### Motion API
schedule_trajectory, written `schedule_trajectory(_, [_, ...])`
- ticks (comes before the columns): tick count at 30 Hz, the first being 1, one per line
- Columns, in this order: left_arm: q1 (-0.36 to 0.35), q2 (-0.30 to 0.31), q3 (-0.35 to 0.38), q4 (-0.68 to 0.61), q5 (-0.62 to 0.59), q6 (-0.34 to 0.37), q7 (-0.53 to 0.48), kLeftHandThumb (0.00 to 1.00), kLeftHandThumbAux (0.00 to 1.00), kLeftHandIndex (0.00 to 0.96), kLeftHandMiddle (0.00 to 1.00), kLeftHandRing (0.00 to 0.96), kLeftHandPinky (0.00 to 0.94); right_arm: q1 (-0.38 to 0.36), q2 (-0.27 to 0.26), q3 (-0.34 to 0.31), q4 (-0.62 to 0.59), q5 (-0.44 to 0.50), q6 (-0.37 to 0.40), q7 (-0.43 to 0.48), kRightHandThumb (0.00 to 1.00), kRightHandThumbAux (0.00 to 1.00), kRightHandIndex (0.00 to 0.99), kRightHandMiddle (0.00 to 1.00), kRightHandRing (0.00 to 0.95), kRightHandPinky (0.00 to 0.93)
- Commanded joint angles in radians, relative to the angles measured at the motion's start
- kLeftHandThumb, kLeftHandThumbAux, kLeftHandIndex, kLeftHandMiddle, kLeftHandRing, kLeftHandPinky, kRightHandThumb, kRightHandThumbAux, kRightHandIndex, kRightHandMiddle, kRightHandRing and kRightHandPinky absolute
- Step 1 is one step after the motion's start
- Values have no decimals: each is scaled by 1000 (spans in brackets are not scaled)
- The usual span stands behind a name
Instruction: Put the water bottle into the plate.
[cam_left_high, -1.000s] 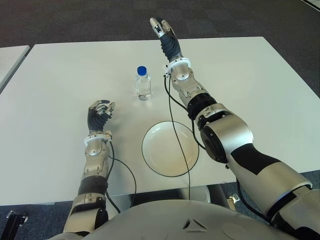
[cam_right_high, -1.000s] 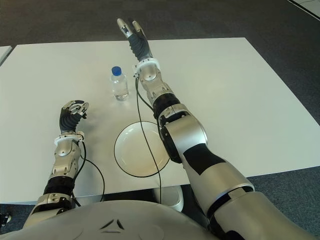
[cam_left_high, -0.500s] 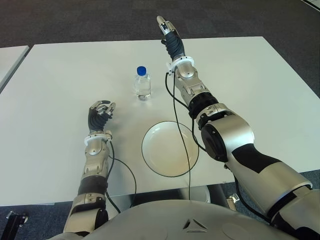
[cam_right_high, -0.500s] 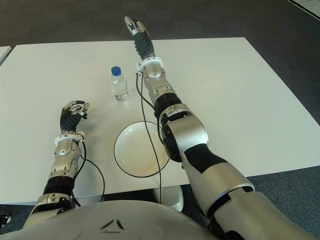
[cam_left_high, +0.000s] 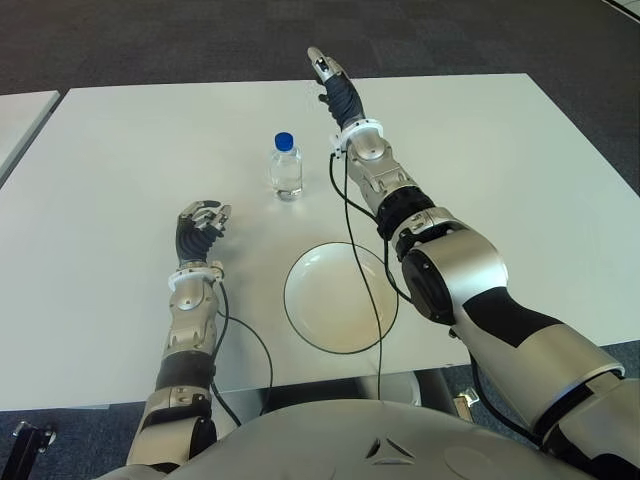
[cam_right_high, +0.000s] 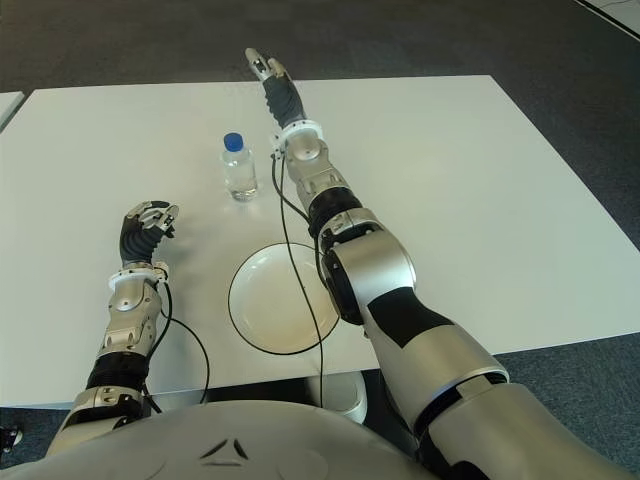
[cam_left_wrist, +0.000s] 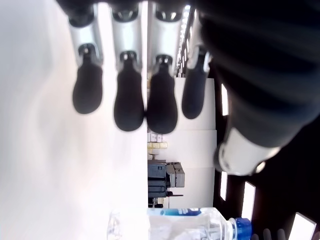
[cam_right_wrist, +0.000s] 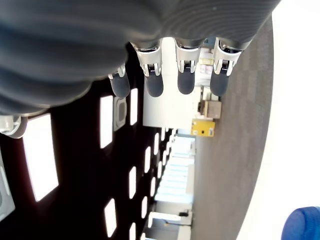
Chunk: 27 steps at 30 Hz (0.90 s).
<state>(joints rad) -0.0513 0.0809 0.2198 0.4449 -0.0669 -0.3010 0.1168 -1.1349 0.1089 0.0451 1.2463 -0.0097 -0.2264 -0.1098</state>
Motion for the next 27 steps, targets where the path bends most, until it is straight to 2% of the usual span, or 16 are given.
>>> schedule_trajectory(1, [10, -1, 4, 9, 3, -6, 3, 709, 712, 437, 713, 689, 657, 32, 224, 65, 60, -70, 48, -10, 564, 150, 0, 0, 0, 0])
schedule_trajectory(13, [22, 0, -3, 8, 11, -42, -4, 710, 712, 437, 719, 698, 659, 65, 238, 240, 98, -247, 132, -89, 565, 132, 0, 0, 0, 0])
schedule_trajectory(27, [41, -5, -1, -20, 11, -14, 8, 710, 712, 437, 713, 692, 658, 86, 255, 356, 121, -368, 246, -116, 583, 139, 0, 0, 0, 0])
